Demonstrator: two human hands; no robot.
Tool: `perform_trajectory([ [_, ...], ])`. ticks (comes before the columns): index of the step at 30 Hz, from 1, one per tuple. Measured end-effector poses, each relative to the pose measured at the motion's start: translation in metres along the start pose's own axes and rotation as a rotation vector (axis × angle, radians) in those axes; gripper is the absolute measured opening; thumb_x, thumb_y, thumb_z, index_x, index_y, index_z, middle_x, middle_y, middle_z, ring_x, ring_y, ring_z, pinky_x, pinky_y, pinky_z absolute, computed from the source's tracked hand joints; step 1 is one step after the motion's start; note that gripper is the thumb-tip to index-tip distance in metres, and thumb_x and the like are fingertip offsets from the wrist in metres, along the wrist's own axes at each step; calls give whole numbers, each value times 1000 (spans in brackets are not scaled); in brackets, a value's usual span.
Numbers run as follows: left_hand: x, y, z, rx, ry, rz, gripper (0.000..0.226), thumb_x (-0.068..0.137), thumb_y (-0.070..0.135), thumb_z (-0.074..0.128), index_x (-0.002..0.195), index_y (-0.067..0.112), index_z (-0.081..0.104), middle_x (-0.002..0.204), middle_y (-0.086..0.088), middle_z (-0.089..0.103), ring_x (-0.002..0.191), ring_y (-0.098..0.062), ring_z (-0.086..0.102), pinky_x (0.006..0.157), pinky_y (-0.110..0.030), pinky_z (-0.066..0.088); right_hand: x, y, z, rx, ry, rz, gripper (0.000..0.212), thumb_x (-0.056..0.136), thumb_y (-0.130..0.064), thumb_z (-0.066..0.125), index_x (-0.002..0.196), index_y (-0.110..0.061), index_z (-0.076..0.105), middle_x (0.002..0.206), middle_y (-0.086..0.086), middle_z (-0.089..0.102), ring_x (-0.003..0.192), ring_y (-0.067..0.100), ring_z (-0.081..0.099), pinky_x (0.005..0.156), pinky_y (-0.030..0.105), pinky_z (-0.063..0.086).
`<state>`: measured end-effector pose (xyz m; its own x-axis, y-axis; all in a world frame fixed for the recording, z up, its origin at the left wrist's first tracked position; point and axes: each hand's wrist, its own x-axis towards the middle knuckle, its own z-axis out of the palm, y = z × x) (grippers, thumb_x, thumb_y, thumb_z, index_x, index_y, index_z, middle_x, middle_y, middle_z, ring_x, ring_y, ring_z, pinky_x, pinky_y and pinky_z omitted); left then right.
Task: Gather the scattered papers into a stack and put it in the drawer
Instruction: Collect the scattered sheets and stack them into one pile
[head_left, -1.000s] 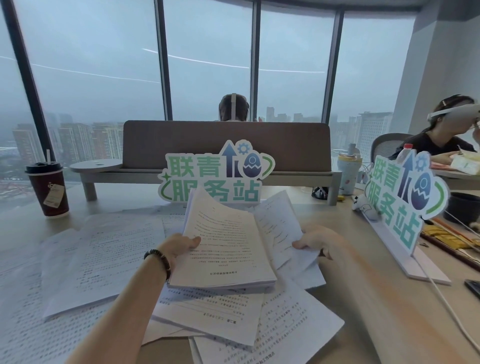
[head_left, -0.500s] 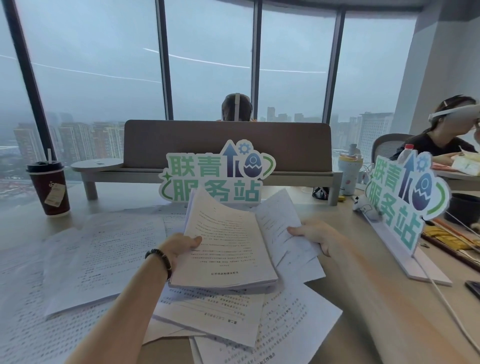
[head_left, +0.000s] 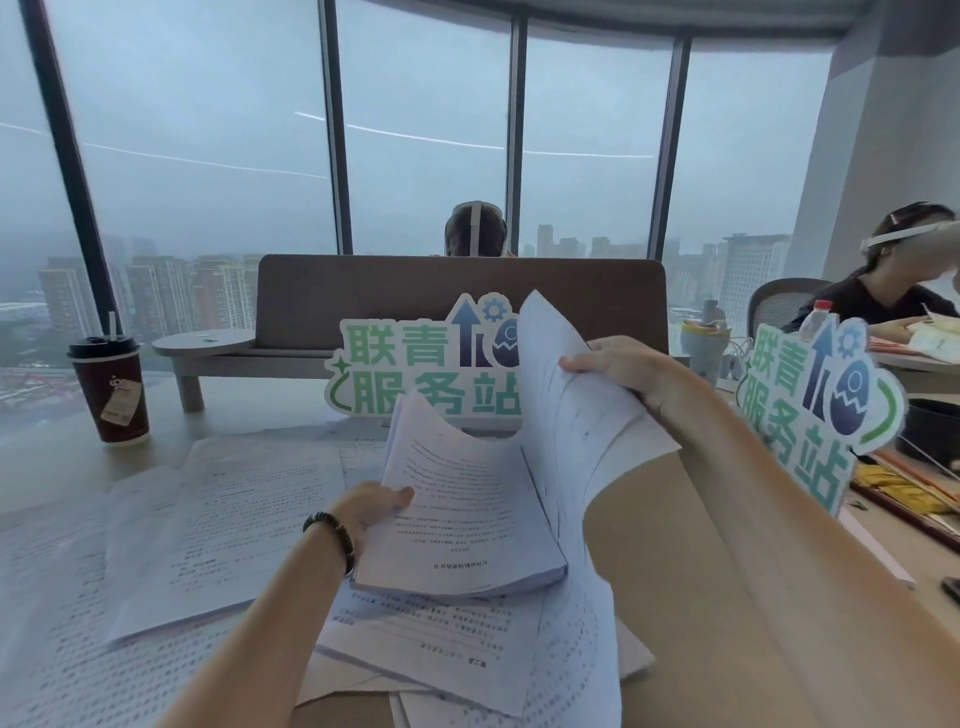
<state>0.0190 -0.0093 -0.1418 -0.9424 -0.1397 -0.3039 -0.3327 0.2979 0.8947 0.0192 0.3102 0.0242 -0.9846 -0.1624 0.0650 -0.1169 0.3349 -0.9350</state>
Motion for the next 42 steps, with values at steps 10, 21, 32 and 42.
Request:
perform_trajectory([
  [10,-16,6,6,-253,-60,87,32,98,10,59,126,-4,57,122,-28,64,102,-40,65,90,-51,54,-10,-31,1,117,-48,-133,11,90,-26,70,83,-17,69,89,9,69,75,22,66,72,33,55],
  [21,-12,4,6,-449,-82,97,49,95,37,60,128,1,59,120,-20,68,112,-36,64,99,-47,50,-9,7,-2,308,152,-118,12,92,-22,66,86,-12,70,81,9,73,58,16,70,56,26,54],
  [32,-10,10,7,-529,-3,206,50,92,48,58,122,9,66,112,-19,71,91,-31,70,55,-31,59,-6,121,29,246,5,273,13,89,4,66,84,-7,60,87,16,70,83,32,69,80,42,58],
  [42,-7,6,8,-530,17,170,48,90,38,67,124,4,64,111,-22,71,97,-38,70,83,-48,58,-1,138,24,273,-345,276,40,92,6,56,129,-11,57,124,17,68,113,38,66,91,50,56],
])
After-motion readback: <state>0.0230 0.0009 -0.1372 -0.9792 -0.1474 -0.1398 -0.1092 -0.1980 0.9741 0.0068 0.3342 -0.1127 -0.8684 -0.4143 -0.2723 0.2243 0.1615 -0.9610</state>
